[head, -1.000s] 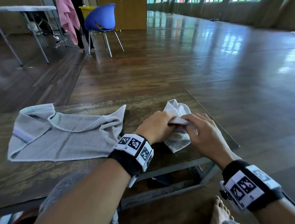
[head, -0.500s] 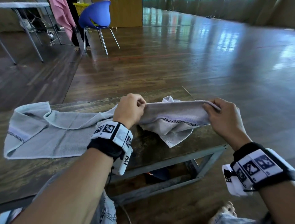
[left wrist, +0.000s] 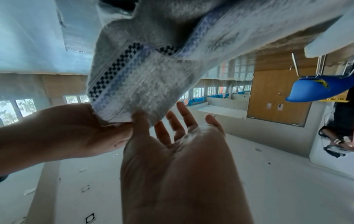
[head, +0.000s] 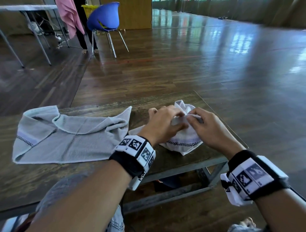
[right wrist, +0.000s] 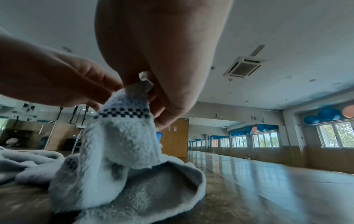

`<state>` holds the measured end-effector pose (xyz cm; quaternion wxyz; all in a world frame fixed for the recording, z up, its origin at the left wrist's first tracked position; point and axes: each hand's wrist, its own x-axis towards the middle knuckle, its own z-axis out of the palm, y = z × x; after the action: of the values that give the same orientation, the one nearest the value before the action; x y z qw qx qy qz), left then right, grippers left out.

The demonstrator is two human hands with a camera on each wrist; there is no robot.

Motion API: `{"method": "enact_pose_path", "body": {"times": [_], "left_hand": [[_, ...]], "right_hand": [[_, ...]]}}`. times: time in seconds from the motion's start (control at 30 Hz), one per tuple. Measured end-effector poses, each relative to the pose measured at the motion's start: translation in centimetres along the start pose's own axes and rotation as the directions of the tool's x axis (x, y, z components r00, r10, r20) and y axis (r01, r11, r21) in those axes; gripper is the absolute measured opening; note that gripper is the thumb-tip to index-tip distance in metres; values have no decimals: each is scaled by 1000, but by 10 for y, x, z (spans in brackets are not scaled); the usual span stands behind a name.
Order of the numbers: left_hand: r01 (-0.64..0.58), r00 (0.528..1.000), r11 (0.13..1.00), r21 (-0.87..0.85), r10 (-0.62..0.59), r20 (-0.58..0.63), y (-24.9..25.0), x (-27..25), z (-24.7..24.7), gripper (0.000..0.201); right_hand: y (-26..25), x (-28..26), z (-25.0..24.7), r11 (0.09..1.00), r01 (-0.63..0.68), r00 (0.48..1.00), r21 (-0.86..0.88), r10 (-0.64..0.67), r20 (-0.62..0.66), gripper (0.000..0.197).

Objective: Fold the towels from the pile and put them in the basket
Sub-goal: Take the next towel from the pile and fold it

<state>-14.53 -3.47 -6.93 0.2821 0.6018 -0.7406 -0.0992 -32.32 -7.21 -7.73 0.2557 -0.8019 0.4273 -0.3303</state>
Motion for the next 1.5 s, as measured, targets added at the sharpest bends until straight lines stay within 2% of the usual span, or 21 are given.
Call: {"method": "enact_pose_path", "body": {"times": [0.07,0.17,0.3,0.4,0.57,0.67,0.77,0.83,0.87,0.9,0.93,0.97,1.03,1.1,1.2,1.3,1.43,1.5], "left_hand": [[27,999,1000,5,-27,-44,-2,4,1,20],[38,996,999,7,-38,-77,-11,7,2,22],[105,994,988,118,-102,-28,-28,9,-1,16],[164,983,950,266,-179,35,-43,6,-11,26],[253,964,958,131,-261,43,-59,0,-33,52],[298,955,953,59,-297,-22,-62,-3,-41,41],[301,929,945,-126,-320,-184,-59,1,-40,32],[269,907,911,-313,-349,-237,-52,4,-39,30],[264,908,880,-394,-365,-208,-49,6,-40,31],[285,920,855,-432,-371,-127,-47,7,-39,33],[327,933,855,-402,-359,-4,-46,8,-38,34],[356,934,884,-301,-331,135,-45,8,-35,35],[310,904,950,-38,-282,320,-45,7,-24,35],[237,904,969,75,-248,349,-44,7,-11,31],[197,916,980,-6,-181,358,-44,9,4,27],[207,901,977,-45,-172,399,-50,14,16,24],[239,881,969,-63,-189,433,-56,18,30,36],[222,881,975,-19,-192,433,-56,22,32,31]], "right_hand": [[-4,2,0,1000,13,999,-5,-13,-38,10],[-6,5,-6,999,27,997,29,-25,-77,9],[-2,11,-23,997,-20,974,80,37,-225,19],[4,14,-40,990,-83,926,113,118,-360,23],[25,5,-57,973,-171,884,153,220,-413,17],[33,0,-58,972,-221,884,84,236,-404,17],[42,-2,-57,967,-252,878,45,248,-410,14],[48,-2,-56,960,-279,896,-40,245,-371,18],[51,-1,-54,950,-295,915,-101,251,-316,19],[54,-1,-52,937,-308,934,-163,265,-241,19],[57,0,-49,921,-317,945,-225,286,-159,20],[59,0,-46,906,-322,947,-275,312,-81,21],[65,2,-41,881,-340,930,-330,367,22,25],[67,4,-39,873,-349,921,-341,387,46,27],[67,7,-33,902,-336,928,-271,367,71,16],[63,14,-20,942,-284,927,-181,317,198,9],[59,31,4,959,-152,909,-239,230,347,13],[59,42,12,948,-101,894,-301,219,391,22]]}}
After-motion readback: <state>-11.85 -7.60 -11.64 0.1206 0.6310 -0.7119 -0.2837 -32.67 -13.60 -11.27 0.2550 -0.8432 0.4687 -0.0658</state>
